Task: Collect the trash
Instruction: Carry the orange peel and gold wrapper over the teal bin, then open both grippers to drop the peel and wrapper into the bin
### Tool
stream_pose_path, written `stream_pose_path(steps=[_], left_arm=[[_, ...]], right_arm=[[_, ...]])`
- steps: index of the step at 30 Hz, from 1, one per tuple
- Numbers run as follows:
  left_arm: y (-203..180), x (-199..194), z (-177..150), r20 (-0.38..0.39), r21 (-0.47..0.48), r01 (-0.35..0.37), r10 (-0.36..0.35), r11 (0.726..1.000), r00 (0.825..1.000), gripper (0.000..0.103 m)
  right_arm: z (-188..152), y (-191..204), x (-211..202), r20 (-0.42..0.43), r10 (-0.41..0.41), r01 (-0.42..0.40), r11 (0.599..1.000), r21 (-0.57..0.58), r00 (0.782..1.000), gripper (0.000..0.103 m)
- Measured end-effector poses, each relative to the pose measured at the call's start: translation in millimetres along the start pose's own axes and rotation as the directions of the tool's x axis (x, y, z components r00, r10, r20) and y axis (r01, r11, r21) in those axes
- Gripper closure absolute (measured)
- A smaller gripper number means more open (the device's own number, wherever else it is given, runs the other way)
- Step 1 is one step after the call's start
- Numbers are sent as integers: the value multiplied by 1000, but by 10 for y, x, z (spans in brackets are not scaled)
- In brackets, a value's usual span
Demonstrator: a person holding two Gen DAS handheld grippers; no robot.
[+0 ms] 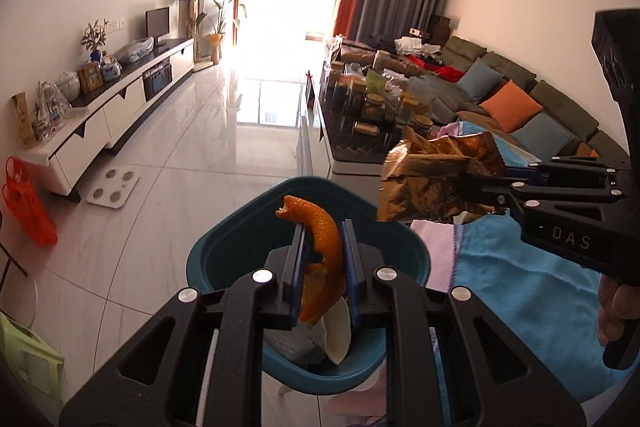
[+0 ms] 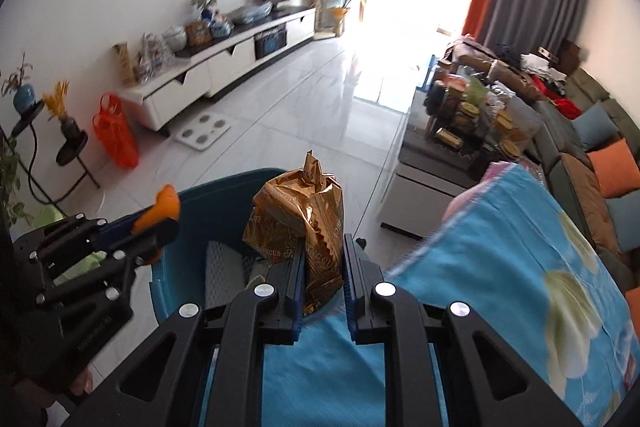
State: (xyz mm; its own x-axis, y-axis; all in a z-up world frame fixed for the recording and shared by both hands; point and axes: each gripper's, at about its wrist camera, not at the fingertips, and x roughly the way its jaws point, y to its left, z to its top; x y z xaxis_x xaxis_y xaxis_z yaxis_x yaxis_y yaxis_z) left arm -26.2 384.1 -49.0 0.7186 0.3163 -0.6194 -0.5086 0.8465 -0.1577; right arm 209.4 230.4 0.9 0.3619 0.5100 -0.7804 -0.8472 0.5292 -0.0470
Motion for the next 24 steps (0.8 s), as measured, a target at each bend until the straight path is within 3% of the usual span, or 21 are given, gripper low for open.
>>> stream_pose_path(steps=[8,19,24], left_arm=[[68,461,-40,-64,-25,13,-14,1000,998,85],[-215,742,-104,-98,-14,9,-10,1000,995,84],[-228,749,-148,-101,-16,7,-9,1000,995,71]], right_arm=[[66,214,274,-76,-4,0,999,-51,997,88],[55,365,524,-135,-21,10,996,-84,991,85],[65,378,538,-134,-24,14,997,-79,991,74]])
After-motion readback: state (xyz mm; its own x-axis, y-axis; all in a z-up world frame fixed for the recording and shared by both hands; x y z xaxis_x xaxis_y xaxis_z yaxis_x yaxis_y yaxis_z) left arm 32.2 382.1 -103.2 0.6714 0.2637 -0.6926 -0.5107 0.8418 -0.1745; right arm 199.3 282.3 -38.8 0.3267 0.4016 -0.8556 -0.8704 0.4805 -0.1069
